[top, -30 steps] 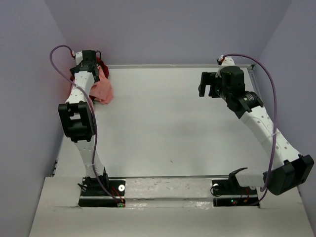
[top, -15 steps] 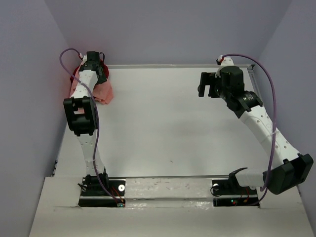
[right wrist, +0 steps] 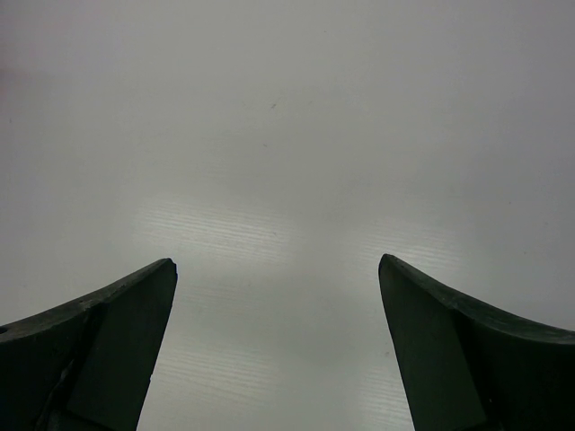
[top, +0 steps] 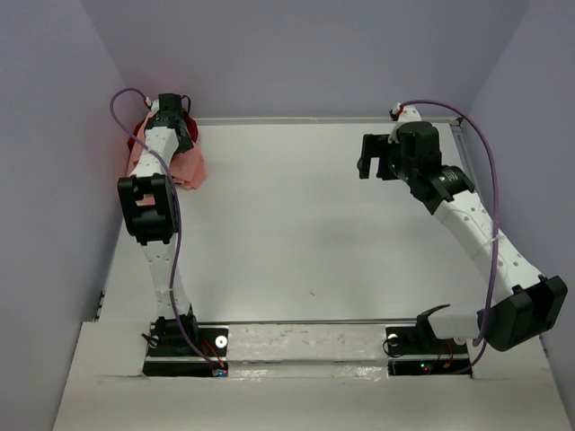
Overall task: Fold and stack the t-shirts
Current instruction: Grab the tshirt from the pile, then move the tshirt to the center of the board
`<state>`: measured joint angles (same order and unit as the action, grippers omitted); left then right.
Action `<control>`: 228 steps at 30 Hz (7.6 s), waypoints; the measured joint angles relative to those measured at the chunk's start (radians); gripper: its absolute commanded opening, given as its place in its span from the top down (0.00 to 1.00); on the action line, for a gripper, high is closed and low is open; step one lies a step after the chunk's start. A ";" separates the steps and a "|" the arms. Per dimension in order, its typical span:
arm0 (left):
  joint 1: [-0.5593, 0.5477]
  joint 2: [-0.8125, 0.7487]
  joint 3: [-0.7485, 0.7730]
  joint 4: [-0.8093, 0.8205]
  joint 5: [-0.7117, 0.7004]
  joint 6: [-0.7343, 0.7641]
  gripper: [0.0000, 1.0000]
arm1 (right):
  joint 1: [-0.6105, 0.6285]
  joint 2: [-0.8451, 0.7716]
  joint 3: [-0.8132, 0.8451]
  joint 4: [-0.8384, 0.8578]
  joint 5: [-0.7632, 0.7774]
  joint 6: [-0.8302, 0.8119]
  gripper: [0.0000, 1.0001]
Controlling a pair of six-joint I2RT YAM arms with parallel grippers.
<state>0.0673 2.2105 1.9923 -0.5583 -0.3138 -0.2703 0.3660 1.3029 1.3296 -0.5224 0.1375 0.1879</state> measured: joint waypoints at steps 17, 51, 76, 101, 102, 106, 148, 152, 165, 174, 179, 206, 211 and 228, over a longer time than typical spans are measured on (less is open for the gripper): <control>0.008 0.001 0.000 0.001 -0.013 -0.008 1.00 | 0.000 0.031 -0.003 -0.001 -0.022 0.000 0.00; -0.512 -0.962 -0.035 0.080 0.065 0.214 1.00 | -0.012 0.121 0.015 -0.062 0.465 0.079 1.00; -0.526 -1.320 -0.071 0.274 0.213 0.392 1.00 | -0.012 0.164 0.050 -0.100 0.448 0.101 1.00; -0.632 -0.690 0.208 0.115 0.267 0.294 1.00 | -0.013 0.180 0.348 -0.198 0.603 0.075 1.00; -0.673 -0.643 0.208 0.107 0.257 0.294 1.00 | -0.013 0.189 0.389 -0.206 0.617 0.074 1.00; -0.798 -0.467 0.235 0.086 0.256 0.294 1.00 | -0.013 0.205 0.511 -0.252 0.658 0.074 1.00; -0.538 -0.432 -0.207 0.108 -0.010 0.029 0.01 | 0.004 0.657 0.524 -0.309 0.036 -0.013 0.53; -0.529 -0.394 -0.176 0.113 -0.003 0.003 0.01 | 0.042 0.748 0.668 -0.338 -0.041 -0.035 0.53; -0.530 -0.346 -0.193 0.108 0.036 -0.042 0.01 | 0.092 1.195 1.255 -0.461 -0.247 -0.069 0.25; -0.523 -0.374 -0.342 0.113 -0.004 -0.057 0.01 | 0.091 1.226 1.134 -0.415 -0.202 -0.167 0.32; -0.521 -0.374 -0.372 0.116 0.003 -0.061 0.01 | 0.091 1.222 1.110 -0.378 -0.136 -0.186 0.88; -0.555 -0.155 -0.420 0.346 0.452 -0.102 0.32 | -0.024 1.118 0.804 -0.321 0.166 -0.093 1.00; -0.576 -0.098 -0.420 0.321 0.475 -0.124 0.41 | -0.021 1.042 0.668 -0.280 0.141 -0.056 1.00; -0.673 -0.309 -0.647 0.166 0.192 -0.288 0.99 | 0.004 0.736 0.236 -0.198 0.026 0.077 1.00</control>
<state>-0.6052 1.9011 1.3449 -0.3927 -0.1215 -0.5583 0.3702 2.0392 1.5658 -0.7200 0.1638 0.2646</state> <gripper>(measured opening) 0.026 0.011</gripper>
